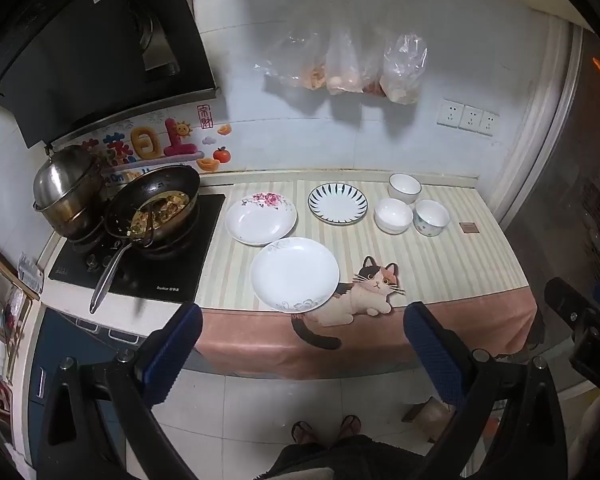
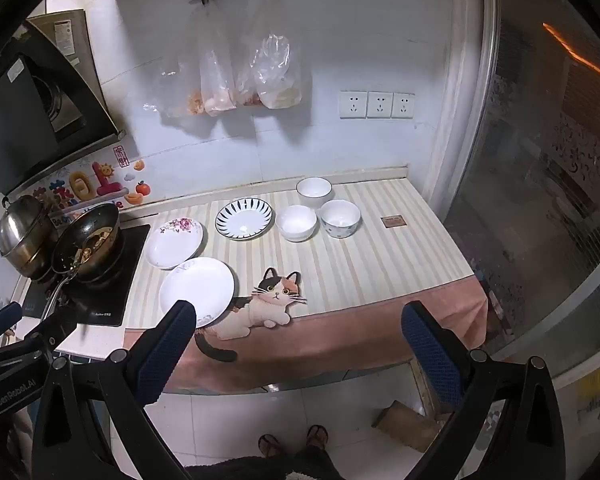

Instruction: Organize plates and bowls

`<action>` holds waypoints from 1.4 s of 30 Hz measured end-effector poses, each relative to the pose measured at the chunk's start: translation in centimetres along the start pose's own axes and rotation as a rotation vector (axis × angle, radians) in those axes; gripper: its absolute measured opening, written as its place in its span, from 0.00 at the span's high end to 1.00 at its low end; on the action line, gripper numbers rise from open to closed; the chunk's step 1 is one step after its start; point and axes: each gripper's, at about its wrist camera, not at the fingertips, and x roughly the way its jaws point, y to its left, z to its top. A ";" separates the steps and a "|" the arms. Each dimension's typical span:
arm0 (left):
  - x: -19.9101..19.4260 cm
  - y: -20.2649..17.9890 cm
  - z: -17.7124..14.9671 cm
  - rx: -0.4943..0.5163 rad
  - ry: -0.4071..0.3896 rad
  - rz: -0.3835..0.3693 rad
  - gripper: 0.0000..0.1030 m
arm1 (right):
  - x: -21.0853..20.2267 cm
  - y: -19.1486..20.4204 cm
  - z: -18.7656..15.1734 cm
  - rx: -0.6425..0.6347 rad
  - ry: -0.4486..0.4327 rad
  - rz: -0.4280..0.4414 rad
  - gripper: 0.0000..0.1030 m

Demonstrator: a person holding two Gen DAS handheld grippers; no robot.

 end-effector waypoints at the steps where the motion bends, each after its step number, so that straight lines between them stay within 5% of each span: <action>1: 0.0 0.0 0.0 0.002 0.000 0.001 0.00 | 0.0 0.0 -0.1 -0.001 0.000 -0.001 0.00; 42: -0.8 -1.7 1.7 0.024 -0.040 0.015 0.00 | -0.8 0.8 1.8 -0.024 -0.013 0.003 0.00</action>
